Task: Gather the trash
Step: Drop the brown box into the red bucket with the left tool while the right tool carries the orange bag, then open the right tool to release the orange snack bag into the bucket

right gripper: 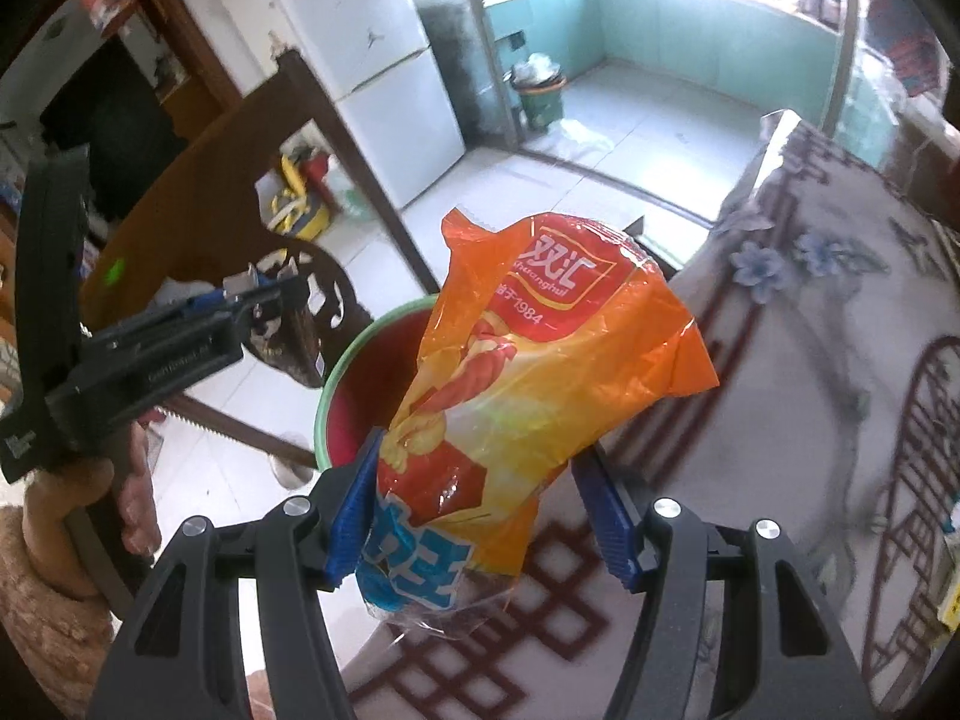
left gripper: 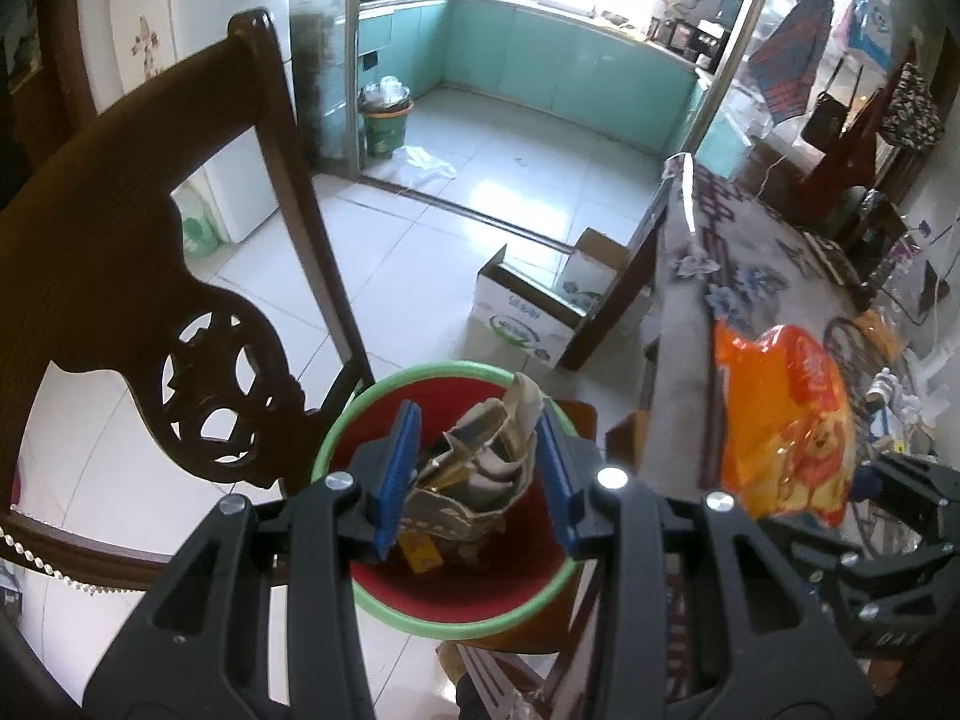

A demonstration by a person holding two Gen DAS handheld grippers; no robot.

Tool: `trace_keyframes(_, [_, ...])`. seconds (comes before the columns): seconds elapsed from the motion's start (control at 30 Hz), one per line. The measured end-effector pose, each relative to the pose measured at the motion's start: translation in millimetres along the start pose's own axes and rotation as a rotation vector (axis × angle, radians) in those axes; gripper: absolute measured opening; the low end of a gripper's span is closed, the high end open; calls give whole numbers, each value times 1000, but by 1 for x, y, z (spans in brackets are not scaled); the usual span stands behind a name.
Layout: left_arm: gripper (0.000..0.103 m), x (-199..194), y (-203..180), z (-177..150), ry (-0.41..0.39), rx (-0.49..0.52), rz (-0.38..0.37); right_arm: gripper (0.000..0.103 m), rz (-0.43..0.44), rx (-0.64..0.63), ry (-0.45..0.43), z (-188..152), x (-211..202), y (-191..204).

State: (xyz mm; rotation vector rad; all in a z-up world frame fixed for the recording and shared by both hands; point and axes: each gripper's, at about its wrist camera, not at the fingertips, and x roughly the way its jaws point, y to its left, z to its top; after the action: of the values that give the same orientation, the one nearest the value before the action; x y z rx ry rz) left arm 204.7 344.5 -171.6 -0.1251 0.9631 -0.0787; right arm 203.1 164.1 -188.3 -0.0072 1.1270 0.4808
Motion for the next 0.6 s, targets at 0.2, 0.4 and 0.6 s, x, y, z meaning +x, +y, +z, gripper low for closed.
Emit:
trace_keyframes(0.2, [38,13,12,3,23,-5,3,61,47,-34,43,4,22,14])
trace_keyframes(0.4, [37,23,20,9,34,-9,9,61,57,-82,52,11,32,28])
trace_keyframes(0.6, [37,33,26,15,49,-9,18,61,58,-99,70,15,44,29])
